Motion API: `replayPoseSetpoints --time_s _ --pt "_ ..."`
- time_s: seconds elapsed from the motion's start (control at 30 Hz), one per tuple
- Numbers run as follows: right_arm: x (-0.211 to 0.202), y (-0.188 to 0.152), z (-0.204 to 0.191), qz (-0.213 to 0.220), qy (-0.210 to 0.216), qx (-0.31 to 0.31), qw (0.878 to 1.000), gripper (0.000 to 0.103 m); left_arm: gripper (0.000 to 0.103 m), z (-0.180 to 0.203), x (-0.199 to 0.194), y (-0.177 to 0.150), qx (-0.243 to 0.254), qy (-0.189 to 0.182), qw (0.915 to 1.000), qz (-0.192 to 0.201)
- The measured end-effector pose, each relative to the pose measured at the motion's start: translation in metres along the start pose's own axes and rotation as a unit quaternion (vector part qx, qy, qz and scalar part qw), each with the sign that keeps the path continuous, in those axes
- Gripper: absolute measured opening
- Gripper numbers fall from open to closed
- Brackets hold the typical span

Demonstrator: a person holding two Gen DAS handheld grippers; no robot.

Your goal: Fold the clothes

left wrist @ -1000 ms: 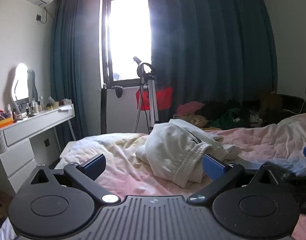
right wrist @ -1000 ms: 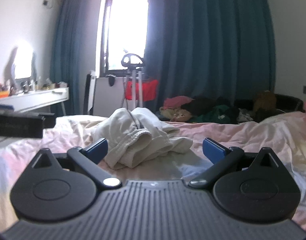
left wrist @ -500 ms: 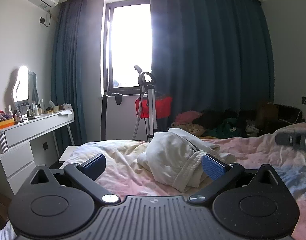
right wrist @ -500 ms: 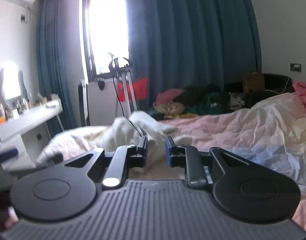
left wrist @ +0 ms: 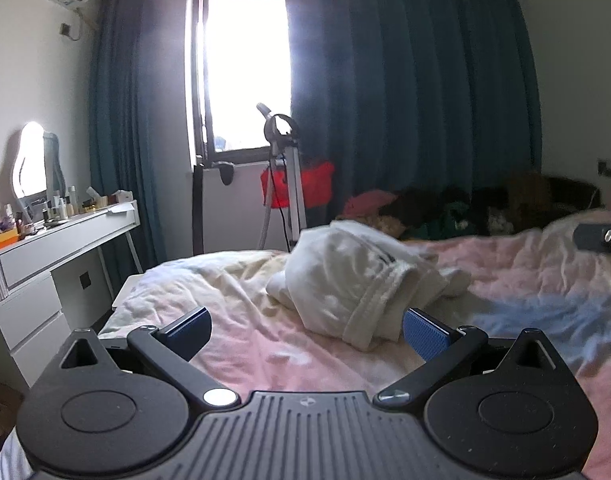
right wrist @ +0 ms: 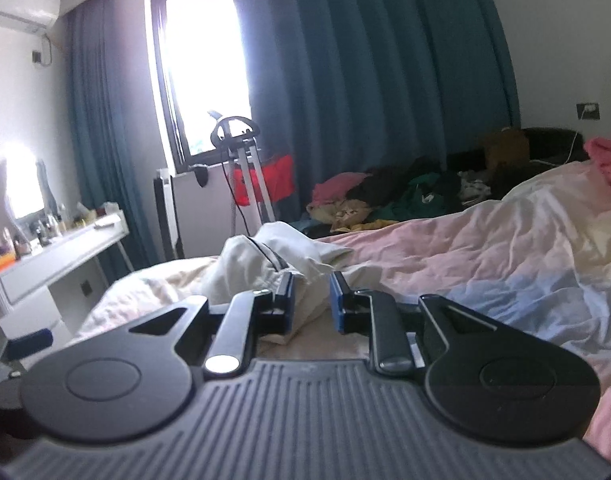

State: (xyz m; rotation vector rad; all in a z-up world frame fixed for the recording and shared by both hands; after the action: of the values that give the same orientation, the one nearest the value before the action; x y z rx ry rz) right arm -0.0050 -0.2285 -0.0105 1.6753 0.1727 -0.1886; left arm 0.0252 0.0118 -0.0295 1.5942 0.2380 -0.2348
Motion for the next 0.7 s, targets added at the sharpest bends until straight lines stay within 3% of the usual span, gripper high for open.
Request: replayPoseSetpoints --time_s 0.13,0.27,0.37,0.57,0.7 --pt "0.009 -0.01 0.016 -0.005 -0.009 -0.003 1.0 0.021 0.103 0.015 0.041 -0.009 0.054 0.015 0.9981 -0.024" --pt "0.025 -0.022 0.04 -0.029 -0.006 0.033 0.999 0.021 0.103 0.021 0.083 -0.008 0.061 0.036 0.9972 -0.023" --pt "0.038 -0.03 0.055 -0.043 -0.014 0.043 0.998 0.021 0.103 0.037 0.116 -0.008 0.081 0.024 0.9961 -0.024" --pt "0.071 -0.045 0.079 -0.079 -0.008 0.079 0.994 0.022 0.103 0.079 0.188 -0.015 0.153 0.016 0.9878 -0.024" --pt "0.088 -0.053 0.09 -0.081 -0.006 0.098 0.992 0.023 0.101 0.105 0.235 -0.017 0.194 0.036 0.9803 -0.004"
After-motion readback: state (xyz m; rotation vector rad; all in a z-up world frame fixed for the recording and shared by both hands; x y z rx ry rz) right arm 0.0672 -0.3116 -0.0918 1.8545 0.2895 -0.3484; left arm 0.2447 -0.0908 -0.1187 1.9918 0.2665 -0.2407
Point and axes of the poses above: each gripper's, at about its wrist camera, not at the fingertips, and x roughly the way its jaws point, z to its right, y to its top, the point moved 5 cm from there along x, roughly the way its jaws point, and after that the axes turned 6 degrees about -x, right-handed, at the moved point
